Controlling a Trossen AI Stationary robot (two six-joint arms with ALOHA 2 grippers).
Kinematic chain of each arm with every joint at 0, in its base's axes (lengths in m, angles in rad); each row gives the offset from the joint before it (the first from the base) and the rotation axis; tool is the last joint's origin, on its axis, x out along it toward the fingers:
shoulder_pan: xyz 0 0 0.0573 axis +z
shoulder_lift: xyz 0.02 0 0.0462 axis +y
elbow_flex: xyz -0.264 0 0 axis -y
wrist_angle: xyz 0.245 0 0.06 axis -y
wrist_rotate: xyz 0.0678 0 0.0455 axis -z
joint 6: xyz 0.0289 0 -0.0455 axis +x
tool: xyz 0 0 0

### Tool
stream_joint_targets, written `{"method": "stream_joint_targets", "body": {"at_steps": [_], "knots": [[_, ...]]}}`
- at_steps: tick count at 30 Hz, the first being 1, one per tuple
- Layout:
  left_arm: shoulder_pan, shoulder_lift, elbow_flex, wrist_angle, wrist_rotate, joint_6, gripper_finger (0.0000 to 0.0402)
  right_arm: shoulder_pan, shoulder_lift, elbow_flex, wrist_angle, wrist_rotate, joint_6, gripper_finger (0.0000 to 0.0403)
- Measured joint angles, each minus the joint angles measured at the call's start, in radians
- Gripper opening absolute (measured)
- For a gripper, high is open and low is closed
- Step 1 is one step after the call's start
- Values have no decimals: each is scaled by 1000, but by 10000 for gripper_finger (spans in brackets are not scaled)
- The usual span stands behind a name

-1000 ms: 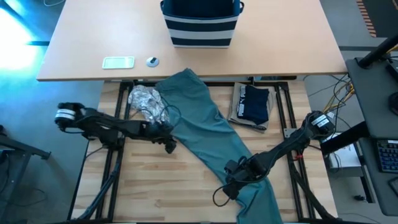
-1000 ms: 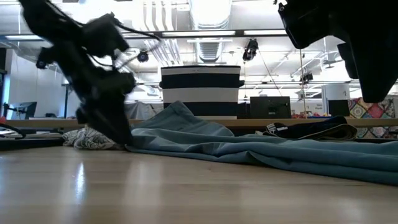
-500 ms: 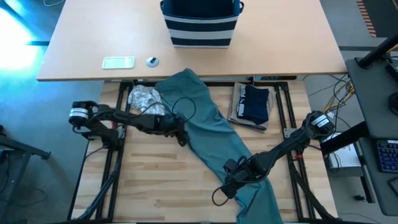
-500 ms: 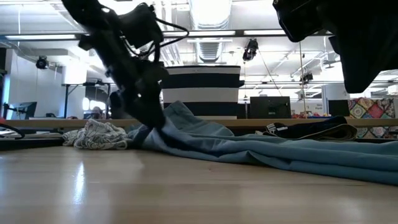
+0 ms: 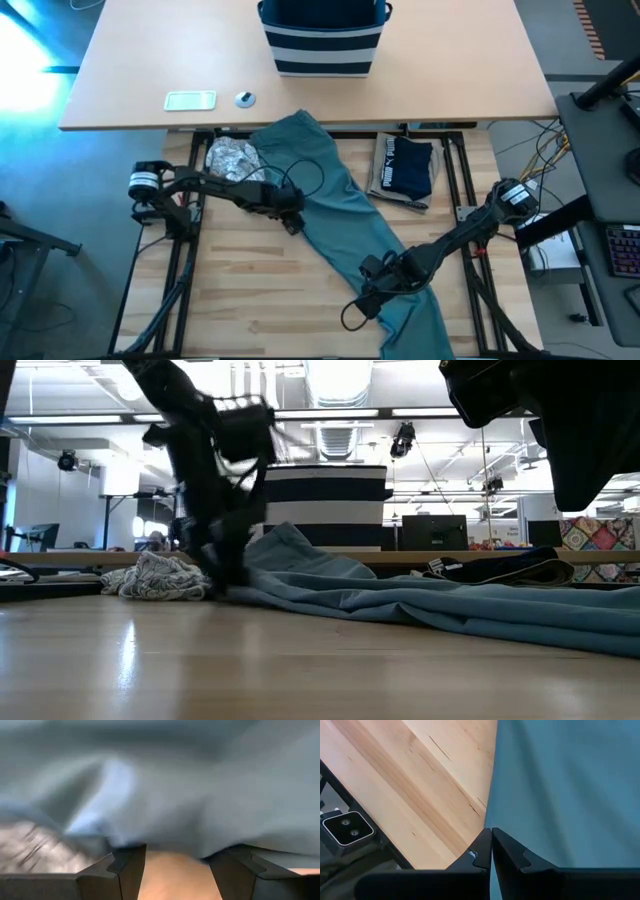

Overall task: Fold Laundry from Bin
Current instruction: Fold the blue pants

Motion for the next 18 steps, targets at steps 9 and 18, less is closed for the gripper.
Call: {"method": "stream_joint_targets", "body": {"at_steps": [9,18], "knots": [[-37,-58,-78,-320,-38,-96,190,0,0,0,0,13,-19,9],[-80,-343,-211,-348,-63,-239,190,-58,1,-1,42,113,-141,9]]}}
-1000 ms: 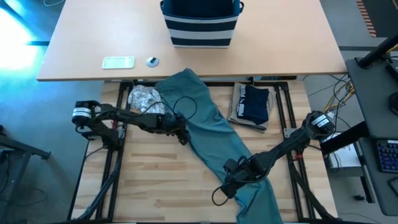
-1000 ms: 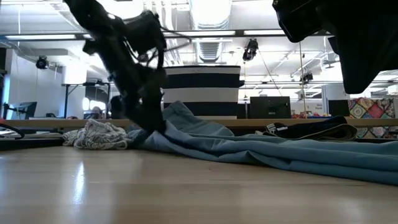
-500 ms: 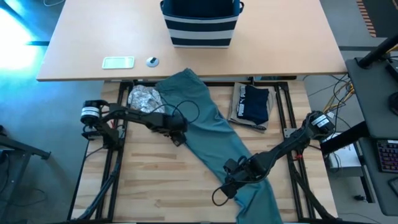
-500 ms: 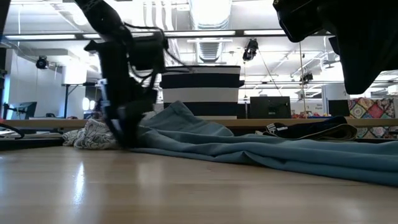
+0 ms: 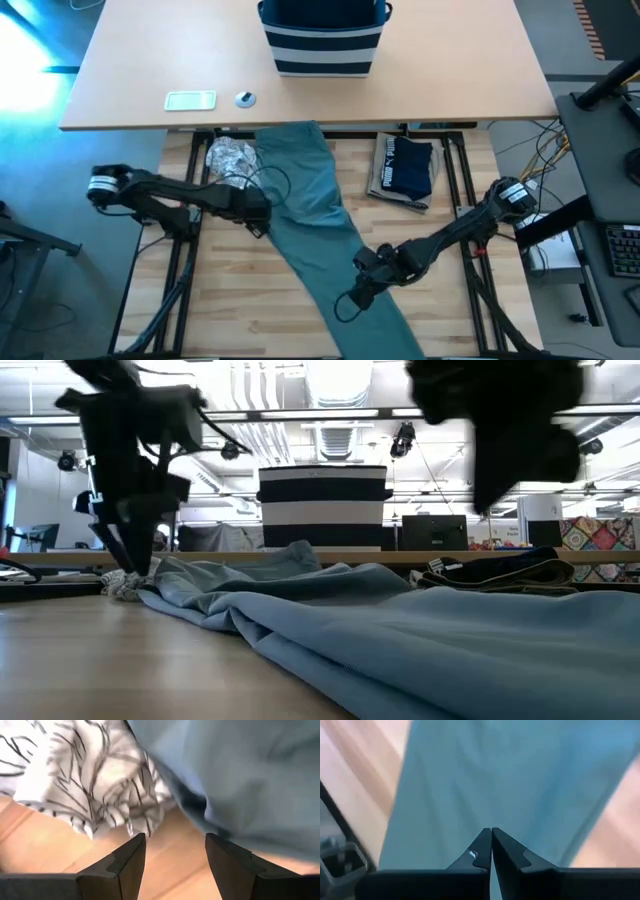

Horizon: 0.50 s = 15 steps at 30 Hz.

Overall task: Fold Laundry from Bin
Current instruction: Fold the blue pants

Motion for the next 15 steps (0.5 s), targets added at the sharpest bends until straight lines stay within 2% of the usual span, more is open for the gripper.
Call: {"method": "stream_joint_targets", "body": {"at_steps": [3,8,11,15], "knots": [[5,-74,-74,109,-13,-27,190,-40,19,0,42,72,-66,9],[-25,-123,-194,361,26,-21,190,-81,105,0,70,48,-120,9],[-29,-115,-224,349,12,-19,190,-78,157,0,45,-34,-100,9],[-8,-112,-234,213,-58,-17,190,-56,196,3,-45,-121,-37,9]]}}
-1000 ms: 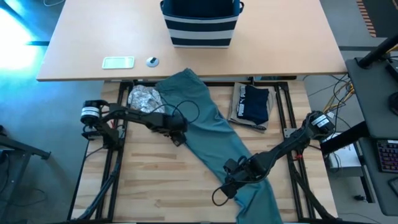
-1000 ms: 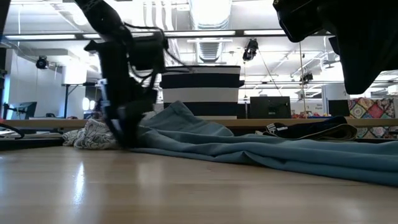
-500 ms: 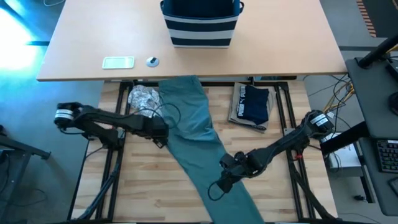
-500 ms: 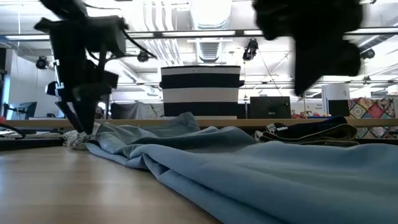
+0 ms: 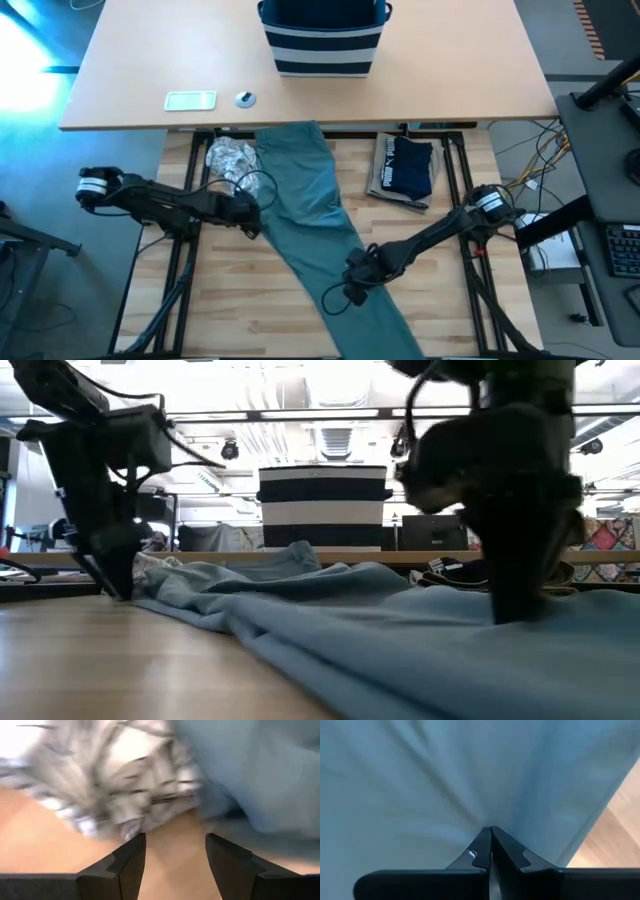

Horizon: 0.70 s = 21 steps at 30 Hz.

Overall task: Fold Laundry from Bin
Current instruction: Fold the blue pants

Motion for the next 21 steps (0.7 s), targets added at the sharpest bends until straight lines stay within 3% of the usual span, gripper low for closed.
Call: {"method": "stream_joint_targets", "body": {"at_steps": [8,14,21], "knots": [[28,-114,-2,-170,-65,17,190,44,-34,-17,-60,-23,68,9],[-49,-267,-2,22,113,203,190,25,-79,44,-54,-23,36,9],[-100,-221,-56,134,83,231,190,-125,-87,134,52,105,-165,9]]}}
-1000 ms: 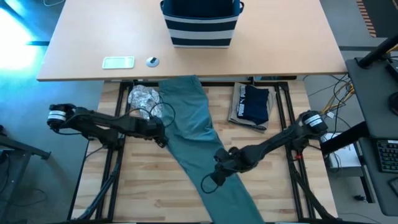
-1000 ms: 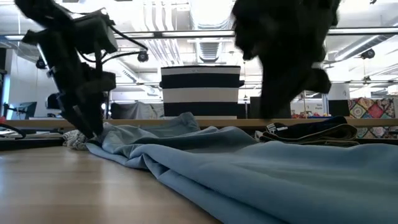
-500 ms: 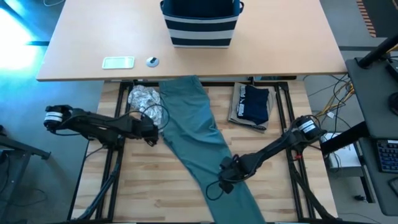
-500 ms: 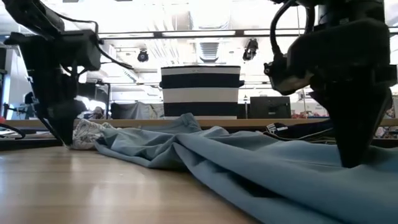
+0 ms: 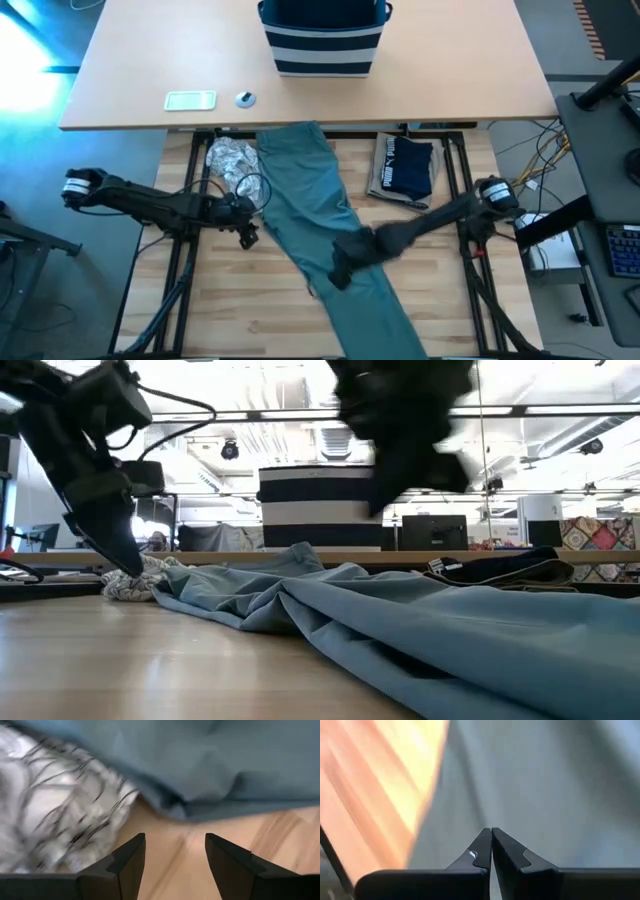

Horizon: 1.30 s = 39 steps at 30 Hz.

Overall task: Fold Laundry from Bin
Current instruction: Fold the blue pants

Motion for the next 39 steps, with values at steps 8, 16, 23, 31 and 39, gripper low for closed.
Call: {"method": "stream_joint_targets", "body": {"at_steps": [8,16,23,31,39], "knots": [[19,142,-90,340,-61,32,190,-350,60,-5,154,8,-144,9],[42,238,-86,310,-135,-16,190,-533,183,-1,61,-9,-211,9],[43,124,-93,156,-131,-14,190,-587,188,13,-12,21,-412,9],[45,-55,-93,139,-120,76,190,-607,136,113,6,-14,-625,9],[49,-4,-131,278,-151,472,190,-465,113,136,9,-150,-554,9]]}}
